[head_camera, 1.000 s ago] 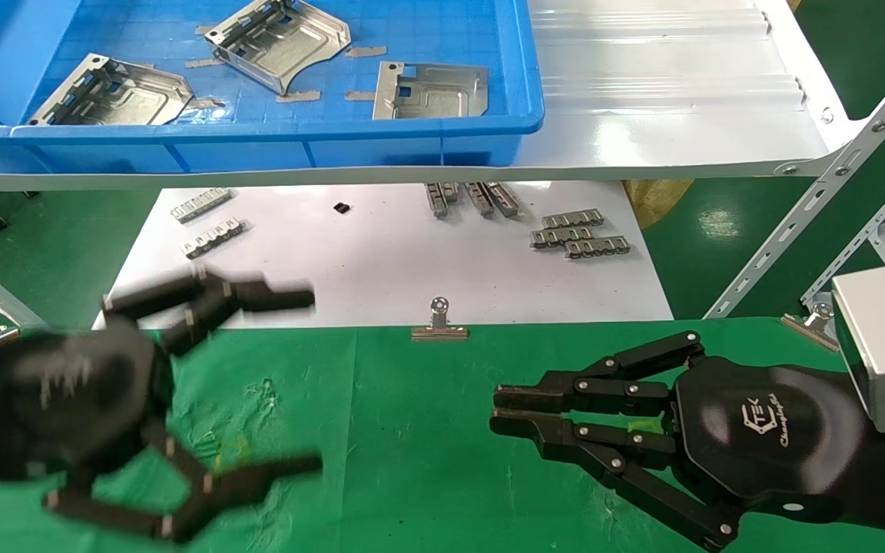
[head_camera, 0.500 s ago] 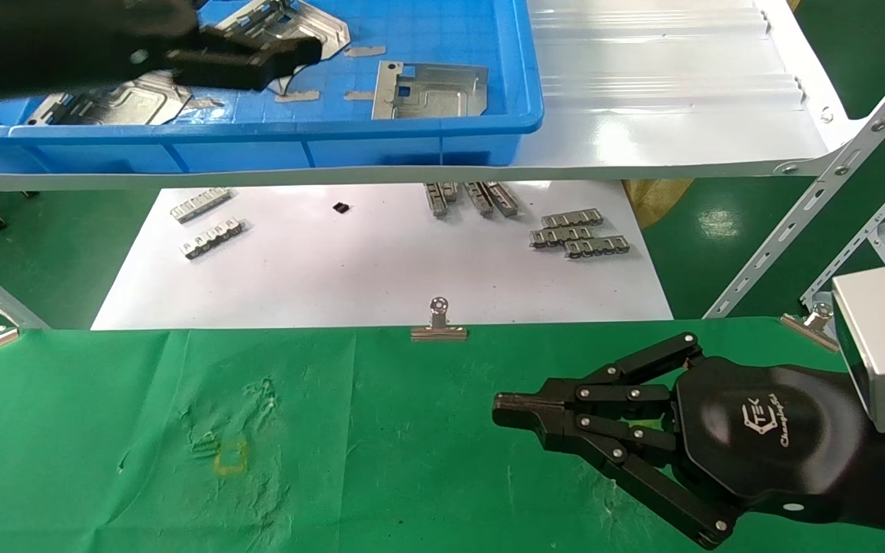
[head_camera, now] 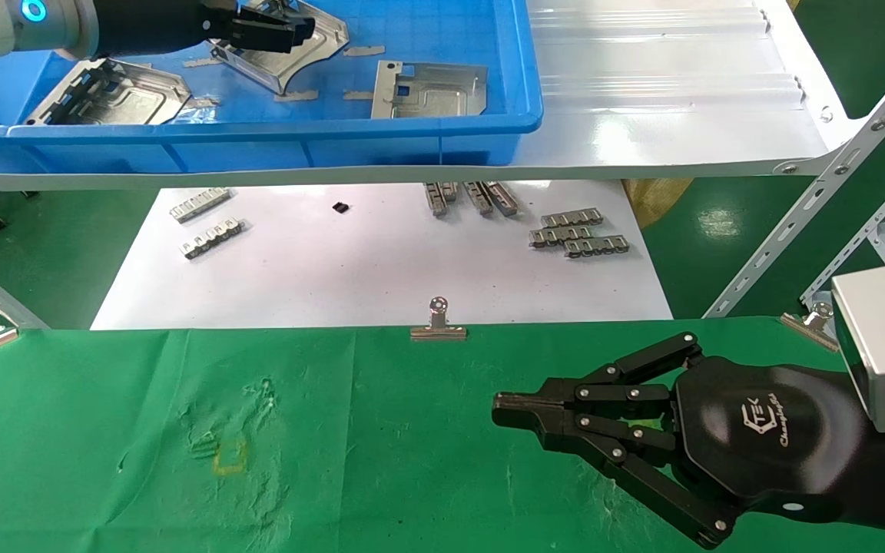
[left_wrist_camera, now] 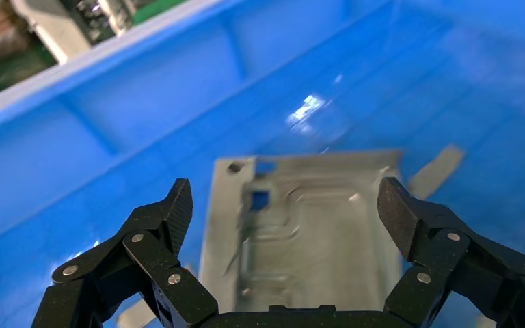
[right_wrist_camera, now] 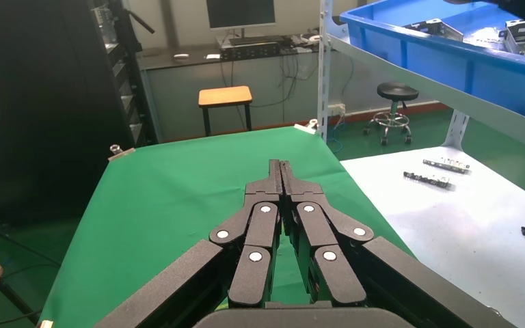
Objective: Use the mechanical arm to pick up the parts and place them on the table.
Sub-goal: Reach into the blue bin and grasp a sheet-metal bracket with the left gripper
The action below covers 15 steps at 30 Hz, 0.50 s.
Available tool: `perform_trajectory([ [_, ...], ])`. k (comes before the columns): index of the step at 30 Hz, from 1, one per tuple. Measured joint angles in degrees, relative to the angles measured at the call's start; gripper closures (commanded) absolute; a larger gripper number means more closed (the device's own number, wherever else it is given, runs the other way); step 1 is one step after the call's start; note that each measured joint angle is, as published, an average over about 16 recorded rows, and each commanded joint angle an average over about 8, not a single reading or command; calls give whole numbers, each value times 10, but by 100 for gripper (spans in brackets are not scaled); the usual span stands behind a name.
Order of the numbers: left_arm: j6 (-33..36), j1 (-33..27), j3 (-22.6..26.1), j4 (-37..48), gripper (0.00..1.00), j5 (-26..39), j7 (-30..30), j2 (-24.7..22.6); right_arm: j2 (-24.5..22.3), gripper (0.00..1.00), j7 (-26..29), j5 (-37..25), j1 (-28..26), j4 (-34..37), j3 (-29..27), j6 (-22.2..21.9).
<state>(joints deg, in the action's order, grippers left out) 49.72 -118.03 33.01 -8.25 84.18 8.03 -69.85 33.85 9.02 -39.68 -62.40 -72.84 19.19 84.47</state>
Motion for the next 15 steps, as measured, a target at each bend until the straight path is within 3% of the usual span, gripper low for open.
perform_trajectory([
  [3,-16,-9,6,24,100,10,-2,-10,0,1,0,0,0,0,0,0],
  [15,-40,-23,11,67,100,18,-5,-22,0,0,0,0,0,0,0,0],
])
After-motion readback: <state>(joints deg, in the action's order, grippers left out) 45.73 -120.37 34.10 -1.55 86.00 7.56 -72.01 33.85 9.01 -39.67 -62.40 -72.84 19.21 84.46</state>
